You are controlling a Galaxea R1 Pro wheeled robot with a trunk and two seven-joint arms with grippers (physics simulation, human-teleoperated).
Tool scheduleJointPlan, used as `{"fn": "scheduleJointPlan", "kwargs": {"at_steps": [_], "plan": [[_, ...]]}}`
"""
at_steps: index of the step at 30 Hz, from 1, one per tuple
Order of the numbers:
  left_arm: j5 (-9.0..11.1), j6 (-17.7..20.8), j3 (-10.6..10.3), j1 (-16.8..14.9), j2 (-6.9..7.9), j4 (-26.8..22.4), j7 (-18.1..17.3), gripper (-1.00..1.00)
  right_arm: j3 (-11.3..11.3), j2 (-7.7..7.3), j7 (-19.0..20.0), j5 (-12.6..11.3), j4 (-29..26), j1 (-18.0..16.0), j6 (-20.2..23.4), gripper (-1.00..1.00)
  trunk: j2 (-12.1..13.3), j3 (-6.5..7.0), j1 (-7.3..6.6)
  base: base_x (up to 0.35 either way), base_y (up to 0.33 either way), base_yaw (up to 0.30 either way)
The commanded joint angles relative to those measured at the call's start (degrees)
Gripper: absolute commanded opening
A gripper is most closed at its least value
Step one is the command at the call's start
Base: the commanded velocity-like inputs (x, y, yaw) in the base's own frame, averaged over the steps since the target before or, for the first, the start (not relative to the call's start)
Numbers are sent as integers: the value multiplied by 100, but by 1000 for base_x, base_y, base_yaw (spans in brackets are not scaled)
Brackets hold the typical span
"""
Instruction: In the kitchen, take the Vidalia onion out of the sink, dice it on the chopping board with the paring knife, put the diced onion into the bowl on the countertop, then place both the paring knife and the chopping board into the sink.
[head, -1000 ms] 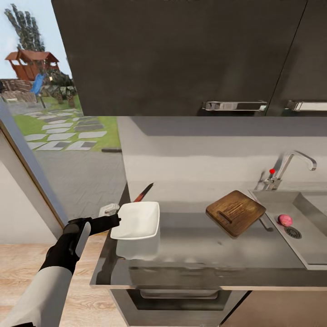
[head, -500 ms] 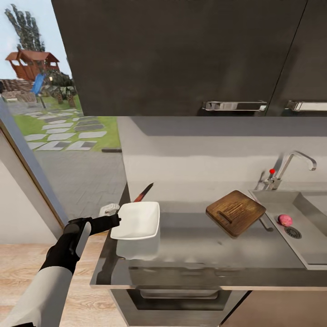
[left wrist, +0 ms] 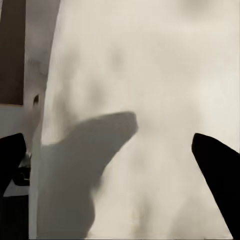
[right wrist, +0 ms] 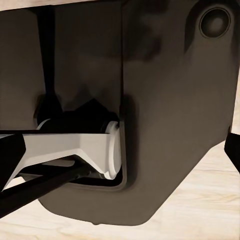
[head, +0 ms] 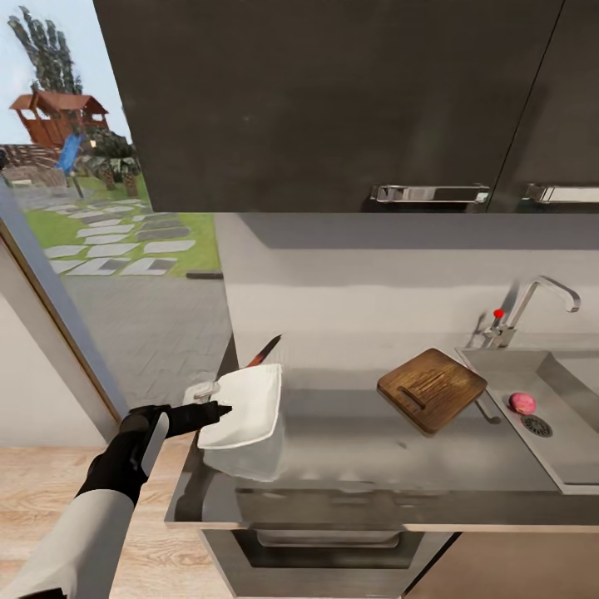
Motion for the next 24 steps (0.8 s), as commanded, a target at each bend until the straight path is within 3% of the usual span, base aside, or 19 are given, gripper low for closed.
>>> {"fn": "scheduleJointPlan", "kwargs": {"at_steps": [1, 19, 24], "plan": [[37, 47, 11, -4, -2, -5, -1, 100, 41, -5, 5, -60, -6, 1, -12, 100, -11, -10, 3, 0, 0, 0], [40, 67, 29, -4, -2, -83, 7, 100, 42, 0, 5, -60, -6, 1, -12, 100, -11, -10, 3, 0, 0, 0], [45, 94, 29, -4, 5, -521, 20, 100, 42, 0, 5, -60, -6, 1, -12, 100, -11, -10, 3, 0, 0, 0]]}}
